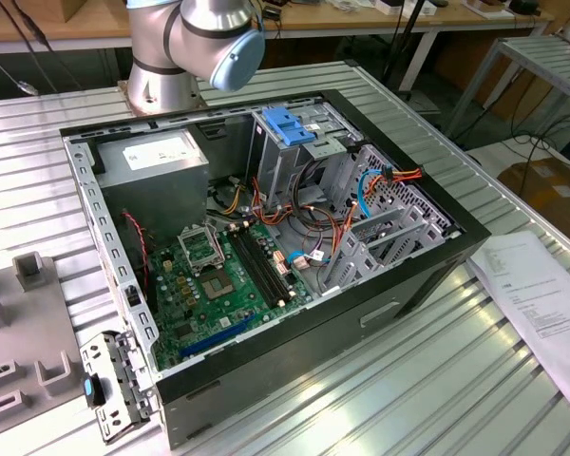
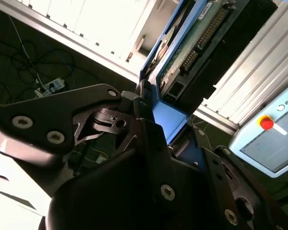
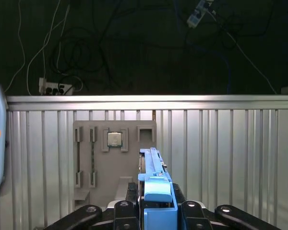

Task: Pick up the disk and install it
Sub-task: 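Pick up the disk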

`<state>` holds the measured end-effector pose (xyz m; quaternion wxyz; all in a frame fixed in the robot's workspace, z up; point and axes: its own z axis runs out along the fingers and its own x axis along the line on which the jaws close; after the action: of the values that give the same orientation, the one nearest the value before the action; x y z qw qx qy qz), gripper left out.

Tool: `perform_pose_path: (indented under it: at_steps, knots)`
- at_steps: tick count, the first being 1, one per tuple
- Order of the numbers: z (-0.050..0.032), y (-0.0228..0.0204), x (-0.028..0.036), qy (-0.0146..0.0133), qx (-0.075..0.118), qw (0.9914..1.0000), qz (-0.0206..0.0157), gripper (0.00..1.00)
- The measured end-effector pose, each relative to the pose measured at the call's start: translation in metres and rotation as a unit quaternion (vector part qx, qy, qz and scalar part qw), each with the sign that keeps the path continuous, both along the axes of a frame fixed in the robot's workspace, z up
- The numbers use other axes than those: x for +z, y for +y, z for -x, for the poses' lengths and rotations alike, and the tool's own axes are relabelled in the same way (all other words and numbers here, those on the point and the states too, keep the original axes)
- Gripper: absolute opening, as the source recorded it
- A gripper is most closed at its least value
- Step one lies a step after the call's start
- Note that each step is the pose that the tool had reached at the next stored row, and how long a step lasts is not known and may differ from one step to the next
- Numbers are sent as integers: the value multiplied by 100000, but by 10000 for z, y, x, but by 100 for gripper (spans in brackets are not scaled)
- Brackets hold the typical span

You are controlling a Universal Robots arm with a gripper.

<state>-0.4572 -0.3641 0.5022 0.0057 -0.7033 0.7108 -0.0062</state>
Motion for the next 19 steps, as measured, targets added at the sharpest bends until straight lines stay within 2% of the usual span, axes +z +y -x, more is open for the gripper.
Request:
perform_pose_path:
  at_steps: [4,8,10,19]
  knots:
    - [-99,0,0,-5,-1,100000,-2,37]
    - [-237,0,0,-3,0,100000,0,37]
    - [-270,0,0,-3,-1,100000,0,37]
    - [-513,0,-1,-6,0,100000,-3,37]
